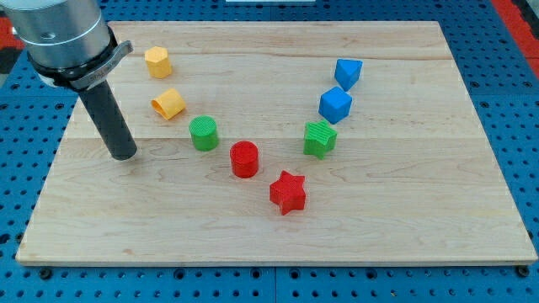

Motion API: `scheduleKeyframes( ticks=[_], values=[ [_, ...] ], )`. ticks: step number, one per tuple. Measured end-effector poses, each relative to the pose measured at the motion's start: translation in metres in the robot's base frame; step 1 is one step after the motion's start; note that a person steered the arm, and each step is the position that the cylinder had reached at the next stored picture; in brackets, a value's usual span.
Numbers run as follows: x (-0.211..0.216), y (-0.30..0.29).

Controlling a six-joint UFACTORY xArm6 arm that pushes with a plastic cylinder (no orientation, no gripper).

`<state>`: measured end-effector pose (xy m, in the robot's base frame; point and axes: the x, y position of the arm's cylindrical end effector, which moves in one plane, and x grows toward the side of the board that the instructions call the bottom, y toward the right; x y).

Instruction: Locate your arm at the top right side of the yellow hexagon

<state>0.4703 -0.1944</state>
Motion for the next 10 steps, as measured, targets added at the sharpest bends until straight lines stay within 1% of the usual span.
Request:
scheduleKeyframes(
  ticks=[2,3,4,5,6,7,8,9,10],
  values=[
    [-0.004,-0.004],
    [-0.028,-0.035],
    [-0.105,-0.06],
    [-0.197,-0.06],
    [-0.232,-0.02],
    [-0.223,0.052],
    [-0.211,0.058],
    [-0.192,0.025],
    [-0.185,0.012]
  ],
)
